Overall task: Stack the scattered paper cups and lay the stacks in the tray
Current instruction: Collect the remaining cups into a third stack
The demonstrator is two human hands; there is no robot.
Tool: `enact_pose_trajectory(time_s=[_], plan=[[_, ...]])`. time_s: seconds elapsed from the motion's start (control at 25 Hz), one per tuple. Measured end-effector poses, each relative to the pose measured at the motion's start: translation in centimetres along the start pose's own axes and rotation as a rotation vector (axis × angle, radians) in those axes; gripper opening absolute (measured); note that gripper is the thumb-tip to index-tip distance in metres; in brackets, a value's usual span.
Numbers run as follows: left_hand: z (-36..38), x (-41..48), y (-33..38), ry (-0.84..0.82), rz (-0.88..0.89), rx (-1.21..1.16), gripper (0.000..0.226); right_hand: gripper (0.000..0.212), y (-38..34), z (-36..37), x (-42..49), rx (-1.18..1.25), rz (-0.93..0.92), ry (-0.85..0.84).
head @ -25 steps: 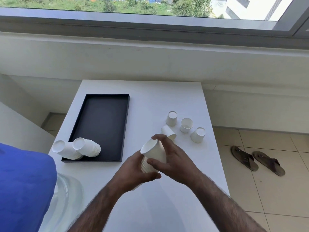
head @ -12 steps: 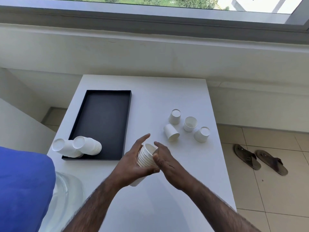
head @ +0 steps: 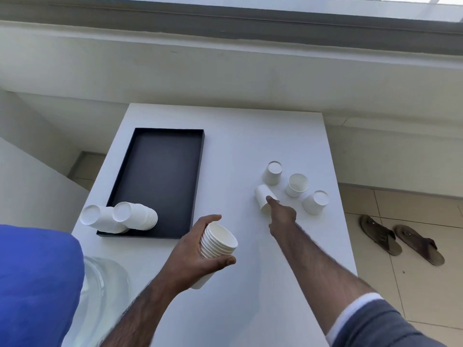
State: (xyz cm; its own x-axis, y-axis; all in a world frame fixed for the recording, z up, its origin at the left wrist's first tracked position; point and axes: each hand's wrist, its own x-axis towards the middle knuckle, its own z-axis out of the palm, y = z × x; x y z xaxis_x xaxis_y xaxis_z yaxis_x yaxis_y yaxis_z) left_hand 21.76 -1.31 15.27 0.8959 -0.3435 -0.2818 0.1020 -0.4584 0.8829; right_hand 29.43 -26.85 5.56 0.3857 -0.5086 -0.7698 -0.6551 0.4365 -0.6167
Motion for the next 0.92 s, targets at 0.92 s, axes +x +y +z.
enact_pose_trajectory(time_s=[0.92], plan=[[4.6, 0.8, 5.0, -0.128, 0.006, -0.017, 0.078, 0.062, 3.6, -9.6, -15.8, -0.133, -0.603, -0.753]])
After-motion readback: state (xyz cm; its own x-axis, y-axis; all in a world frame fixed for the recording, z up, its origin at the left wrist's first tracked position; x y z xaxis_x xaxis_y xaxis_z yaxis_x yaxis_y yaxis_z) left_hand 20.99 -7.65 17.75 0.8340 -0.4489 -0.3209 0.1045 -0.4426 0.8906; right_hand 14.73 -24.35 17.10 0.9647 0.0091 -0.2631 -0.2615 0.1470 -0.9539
